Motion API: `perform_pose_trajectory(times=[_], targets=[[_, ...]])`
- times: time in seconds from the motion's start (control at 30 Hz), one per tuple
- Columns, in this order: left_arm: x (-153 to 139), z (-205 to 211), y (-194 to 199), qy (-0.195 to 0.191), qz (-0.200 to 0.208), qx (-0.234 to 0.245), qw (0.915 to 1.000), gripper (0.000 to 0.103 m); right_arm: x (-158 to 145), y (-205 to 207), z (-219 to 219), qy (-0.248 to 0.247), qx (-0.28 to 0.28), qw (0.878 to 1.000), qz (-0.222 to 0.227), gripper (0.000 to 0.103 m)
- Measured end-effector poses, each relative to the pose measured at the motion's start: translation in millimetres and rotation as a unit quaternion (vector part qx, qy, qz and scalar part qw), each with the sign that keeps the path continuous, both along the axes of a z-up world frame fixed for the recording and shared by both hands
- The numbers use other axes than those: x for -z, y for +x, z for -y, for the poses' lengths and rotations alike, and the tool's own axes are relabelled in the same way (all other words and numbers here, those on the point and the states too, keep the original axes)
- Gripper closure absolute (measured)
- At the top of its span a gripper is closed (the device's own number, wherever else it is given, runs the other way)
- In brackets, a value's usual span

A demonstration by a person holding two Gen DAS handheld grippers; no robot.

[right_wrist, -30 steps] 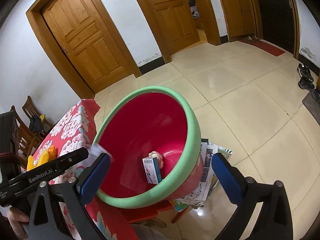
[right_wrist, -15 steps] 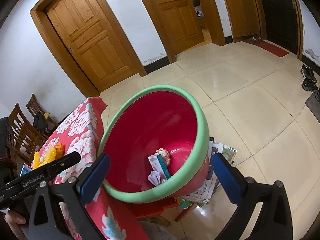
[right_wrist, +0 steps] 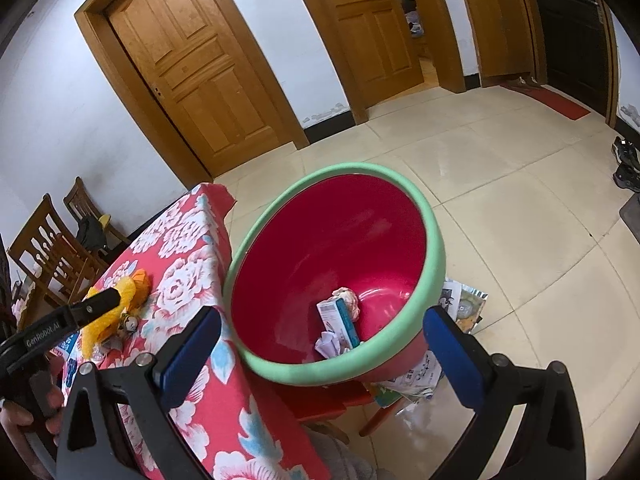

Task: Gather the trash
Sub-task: 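Move both tools back over the table toward the yellow foam nets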

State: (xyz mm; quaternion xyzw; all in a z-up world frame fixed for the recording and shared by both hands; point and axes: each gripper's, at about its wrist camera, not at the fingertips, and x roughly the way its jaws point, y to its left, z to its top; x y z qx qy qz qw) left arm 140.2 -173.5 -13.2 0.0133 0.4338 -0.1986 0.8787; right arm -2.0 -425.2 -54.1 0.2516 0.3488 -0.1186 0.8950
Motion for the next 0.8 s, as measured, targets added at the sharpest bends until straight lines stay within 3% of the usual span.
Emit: perform_pose_trajectory(times=[0.4, 0.8], targets=[[3, -63, 19, 0.006, 0.008, -0.082, 0.9966, 0.040, 3, 6, -14, -0.005, -0.019, 1.000, -0.007, 0.000], [-8, -84, 6, -0.015, 0.015, -0.076, 0.9969, 0.040, 4, 10, -20, -0.005, -0.028, 1.000, -0.010, 0.000]])
